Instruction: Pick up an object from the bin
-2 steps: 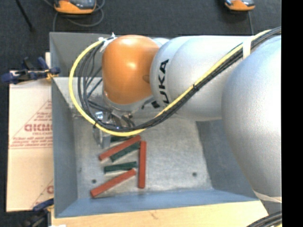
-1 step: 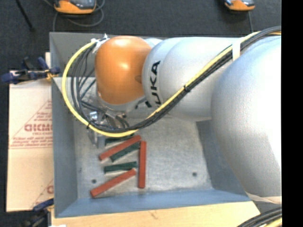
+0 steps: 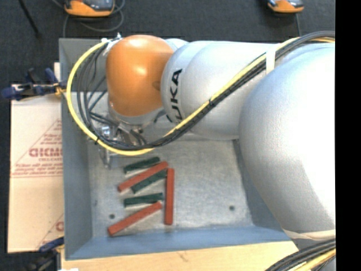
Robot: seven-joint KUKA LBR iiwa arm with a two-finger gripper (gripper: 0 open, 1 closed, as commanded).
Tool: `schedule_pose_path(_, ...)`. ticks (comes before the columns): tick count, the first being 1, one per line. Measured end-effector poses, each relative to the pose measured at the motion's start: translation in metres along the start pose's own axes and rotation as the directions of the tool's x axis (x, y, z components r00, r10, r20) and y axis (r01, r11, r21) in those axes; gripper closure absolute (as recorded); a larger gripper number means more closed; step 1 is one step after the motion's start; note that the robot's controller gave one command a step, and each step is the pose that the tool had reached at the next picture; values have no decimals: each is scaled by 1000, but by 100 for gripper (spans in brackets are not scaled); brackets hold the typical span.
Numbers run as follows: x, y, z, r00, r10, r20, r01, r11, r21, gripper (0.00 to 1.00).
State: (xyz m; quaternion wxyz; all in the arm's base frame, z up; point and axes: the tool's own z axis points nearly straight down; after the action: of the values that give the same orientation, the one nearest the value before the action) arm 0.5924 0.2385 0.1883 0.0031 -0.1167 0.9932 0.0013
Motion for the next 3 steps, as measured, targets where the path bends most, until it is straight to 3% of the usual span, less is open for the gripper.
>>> schedule_pose_path(1,14,-14,15,1000,-21,-5,21,1000,3,100)
schedule_pose_path(2,-24,-11,5,999,-45,3,45,999,2,100)
schedule_pose_path(3,-24,-8,-20,999,-53,2,53,999,2,100)
